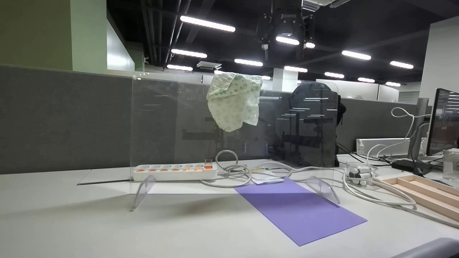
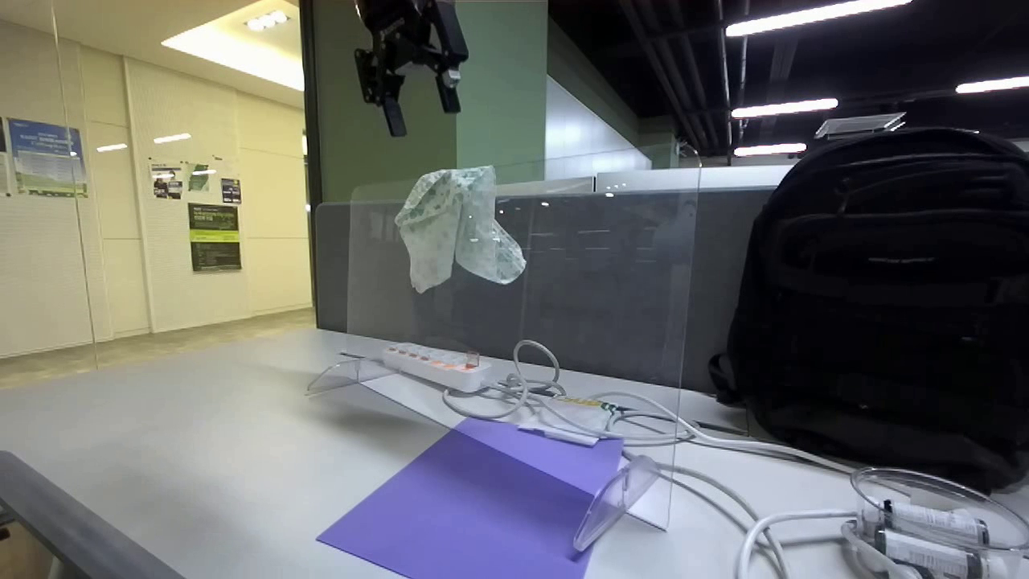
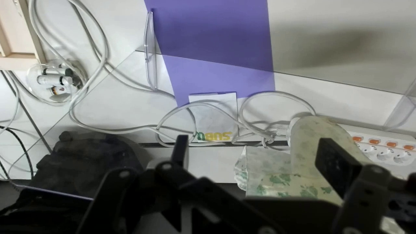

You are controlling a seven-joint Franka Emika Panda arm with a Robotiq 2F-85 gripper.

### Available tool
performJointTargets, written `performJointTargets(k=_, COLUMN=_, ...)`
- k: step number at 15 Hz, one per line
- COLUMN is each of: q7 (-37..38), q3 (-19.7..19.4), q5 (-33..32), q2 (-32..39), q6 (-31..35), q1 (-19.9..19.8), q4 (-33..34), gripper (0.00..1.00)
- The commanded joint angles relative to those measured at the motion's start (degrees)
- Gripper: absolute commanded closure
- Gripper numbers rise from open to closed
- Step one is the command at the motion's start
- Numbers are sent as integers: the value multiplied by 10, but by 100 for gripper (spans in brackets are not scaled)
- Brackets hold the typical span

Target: Take the cloth off the countertop shield and put it on the table

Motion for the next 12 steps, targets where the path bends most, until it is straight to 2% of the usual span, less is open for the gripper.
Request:
performJointTargets(k=1, q7=-17, q3=-7, q5=-3, q2=45, q6=21, q1=21, q4=20, gripper=0)
performJointTargets(k=7, q7=-123, q3=-31, q5=77, q2=92, q6=60, q1=55, q4=44, gripper=0)
performJointTargets(k=12, q7=-122, q3=-34, q5=65, q2=109, q6=133, q1=48, q4=50, gripper=0)
